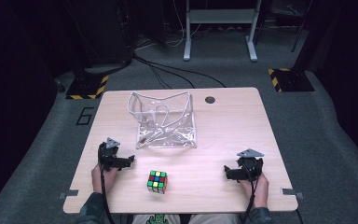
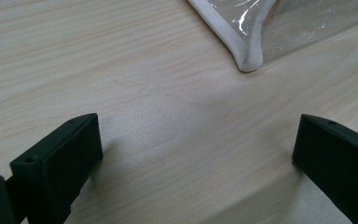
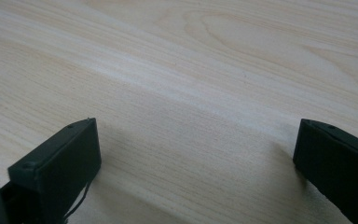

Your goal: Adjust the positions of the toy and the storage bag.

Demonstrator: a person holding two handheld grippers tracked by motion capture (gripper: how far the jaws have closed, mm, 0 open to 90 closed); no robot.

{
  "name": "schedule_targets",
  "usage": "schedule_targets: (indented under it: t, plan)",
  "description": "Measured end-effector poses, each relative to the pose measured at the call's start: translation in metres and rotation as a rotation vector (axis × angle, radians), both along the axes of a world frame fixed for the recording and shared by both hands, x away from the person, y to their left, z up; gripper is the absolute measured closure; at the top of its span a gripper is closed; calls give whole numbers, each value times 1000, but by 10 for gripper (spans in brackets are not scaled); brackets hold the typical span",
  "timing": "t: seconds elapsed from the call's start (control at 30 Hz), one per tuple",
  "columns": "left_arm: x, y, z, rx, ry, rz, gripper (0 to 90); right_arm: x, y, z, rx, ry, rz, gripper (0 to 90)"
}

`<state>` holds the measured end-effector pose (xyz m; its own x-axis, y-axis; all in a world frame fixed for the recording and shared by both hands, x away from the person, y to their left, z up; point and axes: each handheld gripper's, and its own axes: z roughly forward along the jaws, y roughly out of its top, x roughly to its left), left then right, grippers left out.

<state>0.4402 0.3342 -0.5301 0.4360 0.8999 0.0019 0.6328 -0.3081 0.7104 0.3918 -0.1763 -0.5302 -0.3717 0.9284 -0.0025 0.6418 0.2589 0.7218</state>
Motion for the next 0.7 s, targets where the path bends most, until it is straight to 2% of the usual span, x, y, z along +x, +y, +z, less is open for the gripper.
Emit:
schedule_targets:
  t: [0.13,0.7]
  plan:
    - [0,-1,0,-7,-5,9,11,0,0,0,3,-7,-18,32]
    - [0,0,0,1,-1,6,11,0,0,0,3,-9,-30,37]
